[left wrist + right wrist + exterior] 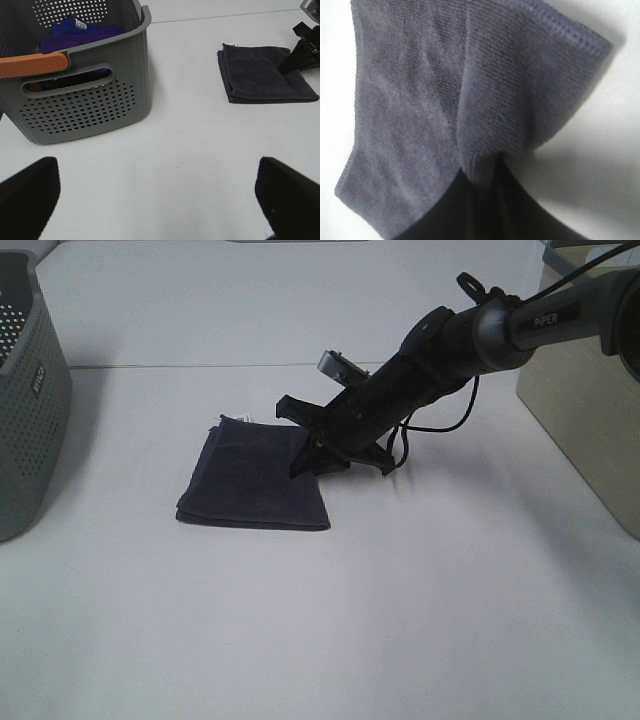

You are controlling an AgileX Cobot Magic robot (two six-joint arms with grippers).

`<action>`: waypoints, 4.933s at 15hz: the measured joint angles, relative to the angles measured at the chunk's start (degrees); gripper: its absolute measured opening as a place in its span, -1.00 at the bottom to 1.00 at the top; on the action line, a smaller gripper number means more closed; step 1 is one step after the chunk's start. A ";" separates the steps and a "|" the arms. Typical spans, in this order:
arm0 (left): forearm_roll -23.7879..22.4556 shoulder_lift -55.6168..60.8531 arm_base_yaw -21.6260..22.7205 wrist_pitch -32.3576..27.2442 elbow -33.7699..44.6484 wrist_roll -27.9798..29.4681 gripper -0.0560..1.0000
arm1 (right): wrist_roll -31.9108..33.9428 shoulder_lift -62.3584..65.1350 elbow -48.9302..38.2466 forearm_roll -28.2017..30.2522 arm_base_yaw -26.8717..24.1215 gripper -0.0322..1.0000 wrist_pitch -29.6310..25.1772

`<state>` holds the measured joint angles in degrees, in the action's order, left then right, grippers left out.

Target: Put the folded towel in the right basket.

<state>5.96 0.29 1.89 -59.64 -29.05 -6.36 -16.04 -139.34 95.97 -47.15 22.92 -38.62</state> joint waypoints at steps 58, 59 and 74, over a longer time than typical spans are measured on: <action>-1.43 0.00 0.00 0.00 0.00 0.00 0.98 | 15.41 62.80 -12.20 49.85 -15.99 0.97 -29.22; -1.43 0.00 0.00 0.00 0.00 0.00 0.98 | 15.53 67.49 -17.13 49.96 -15.99 0.97 -28.93; -1.66 0.00 0.00 0.00 0.00 0.00 0.98 | 9.05 130.23 -66.63 43.43 -15.99 0.97 -26.07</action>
<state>4.30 0.29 1.89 -59.64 -29.05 -6.36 -6.99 -9.11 29.34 -3.72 6.93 -64.69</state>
